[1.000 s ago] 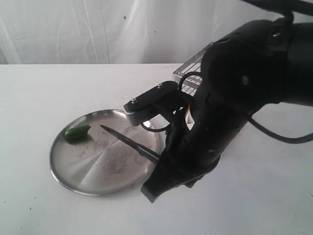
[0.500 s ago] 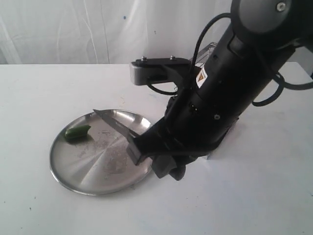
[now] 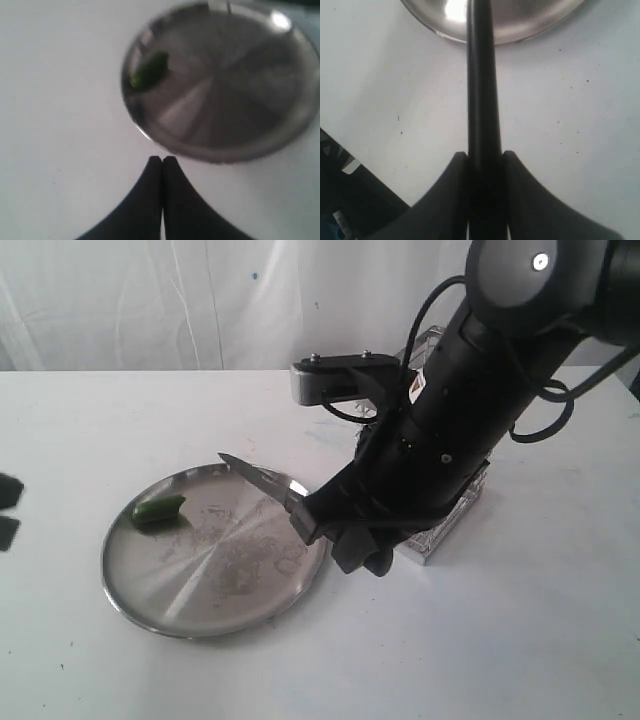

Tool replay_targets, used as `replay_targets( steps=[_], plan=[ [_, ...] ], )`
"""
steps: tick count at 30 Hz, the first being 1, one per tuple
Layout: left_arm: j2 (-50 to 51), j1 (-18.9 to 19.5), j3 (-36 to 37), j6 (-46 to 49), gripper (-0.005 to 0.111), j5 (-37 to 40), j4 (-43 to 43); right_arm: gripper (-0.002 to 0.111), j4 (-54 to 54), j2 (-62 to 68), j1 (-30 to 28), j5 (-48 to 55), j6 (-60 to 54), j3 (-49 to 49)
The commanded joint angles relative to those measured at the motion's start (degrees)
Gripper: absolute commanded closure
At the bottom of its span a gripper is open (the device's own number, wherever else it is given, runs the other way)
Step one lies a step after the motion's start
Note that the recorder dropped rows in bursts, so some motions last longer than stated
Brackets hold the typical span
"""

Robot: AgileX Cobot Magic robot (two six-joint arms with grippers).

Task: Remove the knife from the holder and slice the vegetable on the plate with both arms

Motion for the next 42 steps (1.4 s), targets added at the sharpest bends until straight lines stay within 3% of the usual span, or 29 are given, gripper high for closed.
replay_targets(
  steps=[1,5,8,11,14,19,42],
  plan=[
    [12.89,0.12,-5.35,17.67,0.107,8.77,-4.18,0.108,0.31,0.1,-0.63,-3.01,-1.27,-0.41],
    [21.05,0.12,-6.1,45.58,0.097,6.95,-11.77,0.108,0.31,0.1,-1.32,-3.42,0.55,-0.41],
    [26.11,0.12,-6.1,60.08,0.078,3.63,-16.6,0.108,0.31,0.1,-2.72,-4.28,2.16,-0.41],
    [29.59,0.12,-6.1,65.83,0.054,-2.76,-22.13,0.108,0.31,-0.02,-4.11,-3.98,3.44,-0.41],
    [32.31,0.12,-6.1,66.51,0.04,-11.48,-25.97,0.108,0.22,-0.14,-4.43,-3.83,4.54,-0.41],
    [36.28,0.12,-6.21,67.69,0.039,-16.19,-29.59,0.108,0.32,-0.33,-4.43,-5.6,6.19,-0.41],
    [52.5,0.12,-20.08,73.15,0.04,-10.77,-34.37,0.108,0.44,-0.65,-4.43,-4.27,7.14,-0.41]
  ],
)
